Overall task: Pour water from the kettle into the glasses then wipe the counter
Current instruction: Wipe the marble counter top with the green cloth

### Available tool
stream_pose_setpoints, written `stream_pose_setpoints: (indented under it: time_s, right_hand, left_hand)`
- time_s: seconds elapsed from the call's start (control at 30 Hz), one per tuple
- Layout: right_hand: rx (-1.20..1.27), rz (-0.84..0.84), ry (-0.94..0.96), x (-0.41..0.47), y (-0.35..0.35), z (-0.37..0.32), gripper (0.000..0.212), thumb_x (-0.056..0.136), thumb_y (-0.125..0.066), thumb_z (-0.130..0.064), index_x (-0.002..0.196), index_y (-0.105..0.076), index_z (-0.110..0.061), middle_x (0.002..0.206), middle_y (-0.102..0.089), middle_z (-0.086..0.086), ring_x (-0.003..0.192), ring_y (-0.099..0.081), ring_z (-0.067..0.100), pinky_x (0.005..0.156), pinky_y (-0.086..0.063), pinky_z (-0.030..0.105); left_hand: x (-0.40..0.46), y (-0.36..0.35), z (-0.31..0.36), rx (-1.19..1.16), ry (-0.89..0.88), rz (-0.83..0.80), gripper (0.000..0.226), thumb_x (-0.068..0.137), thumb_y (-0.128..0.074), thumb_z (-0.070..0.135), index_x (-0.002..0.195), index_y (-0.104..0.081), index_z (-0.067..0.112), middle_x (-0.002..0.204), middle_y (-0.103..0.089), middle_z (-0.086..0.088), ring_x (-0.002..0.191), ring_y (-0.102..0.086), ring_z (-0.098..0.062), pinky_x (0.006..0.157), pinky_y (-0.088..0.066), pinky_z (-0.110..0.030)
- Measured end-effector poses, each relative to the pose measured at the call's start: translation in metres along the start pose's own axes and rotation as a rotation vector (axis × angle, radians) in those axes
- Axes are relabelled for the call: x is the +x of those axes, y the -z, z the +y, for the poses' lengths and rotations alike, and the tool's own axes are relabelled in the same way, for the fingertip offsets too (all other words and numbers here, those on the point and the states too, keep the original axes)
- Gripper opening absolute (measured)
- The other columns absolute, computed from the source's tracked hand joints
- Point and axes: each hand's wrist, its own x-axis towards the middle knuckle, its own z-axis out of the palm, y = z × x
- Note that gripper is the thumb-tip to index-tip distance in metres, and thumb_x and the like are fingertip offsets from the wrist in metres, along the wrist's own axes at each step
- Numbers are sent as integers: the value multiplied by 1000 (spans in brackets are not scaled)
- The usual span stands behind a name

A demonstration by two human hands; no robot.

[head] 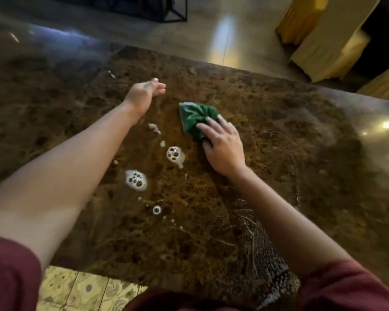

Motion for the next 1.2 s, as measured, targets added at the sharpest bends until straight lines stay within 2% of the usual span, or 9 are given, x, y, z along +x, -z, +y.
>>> stream_pose_setpoints:
  time_s: [0.1, 0.17, 0.27, 0.43, 0.57, 0.77, 0.87, 1.0, 1.2]
  right_hand:
    - [42, -23, 103, -48, -5, -37, 52, 93, -46, -36, 143, -59, -34, 156, -53, -1, 153, -36, 30, 125, -25, 51]
    - [63, -29, 157, -77, -5, -55, 50, 92, -47, -33, 139, -63, -33, 152, -57, -2, 149, -41, 29, 121, -31, 51]
    - [174, 97, 165, -100, 1, -58, 40, 93, -50, -23, 125, -74, -26, 138, -68, -2, 133, -57, 26, 111, -45, 49]
    - [322, 425, -247, -65, 27, -14, 44, 94, -53, -1, 133, -67, -15, 140, -66, 5, 132, -58, 24, 113, -44, 36]
    - [318, 322, -457, -4, 14, -9, 47, 98, -52, -13, 143, -61, -16, 149, -60, 7, 141, -51, 29, 119, -38, 40]
    - [129, 134, -199, 74, -19, -63, 49, 100, -53, -16, 149, -56, -19, 159, -50, 8, 154, -33, 33, 128, -22, 49]
    - [143, 67, -46, 91, -34, -92, 49, 94, -55, -16, 142, -63, -25, 154, -56, 2, 153, -36, 27, 128, -23, 47]
    - [201, 3, 185, 69, -41, -123, 53, 82, -59, -9, 129, -73, -28, 143, -66, -1, 147, -46, 24, 125, -29, 49]
    - [343, -122, 426, -20, -46, -149, 44, 82, -69, -14, 123, -76, -30, 141, -67, -6, 148, -46, 18, 125, -29, 51]
  left_hand:
    - [-11, 38, -25, 473, -80, 144, 37, 107, -42, 35, 129, -67, 21, 144, -58, -4, 141, -45, -22, 119, -29, -37]
    - [-22, 61, -42, 750, -116, 119, 41, 107, -44, 36, 142, -57, 20, 159, -41, -5, 153, -23, -26, 123, -16, -49]
    - [-42, 85, -64, 927, -137, 93, 47, 106, -40, 43, 150, -46, 26, 167, -26, -4, 157, -8, -26, 122, -8, -59]
    - [-70, 101, -110, 997, -126, 177, 57, 105, -29, 54, 158, -31, 31, 170, -15, -3, 157, -3, -26, 124, -2, -55]
    - [-72, 96, -114, 1017, -116, 184, 59, 105, -22, 55, 159, -23, 33, 171, -10, 0, 157, 2, -22, 125, 4, -49]
    - [-70, 121, -107, 785, -167, 120, 52, 106, -42, 43, 155, -39, 23, 169, -20, -4, 157, -6, -23, 125, 0, -47]
    - [-89, 147, -129, 928, -103, 209, 59, 106, -36, 48, 158, -31, 22, 170, -14, -6, 157, -2, -25, 125, -1, -49]
    - [-99, 151, -141, 1032, -40, 232, 68, 104, -20, 59, 162, -15, 25, 171, -3, -3, 157, 7, -21, 125, 5, -46]
    - [-100, 150, -139, 1017, -42, 239, 68, 103, -19, 59, 162, -14, 26, 171, -2, -2, 157, 6, -19, 125, 5, -44]
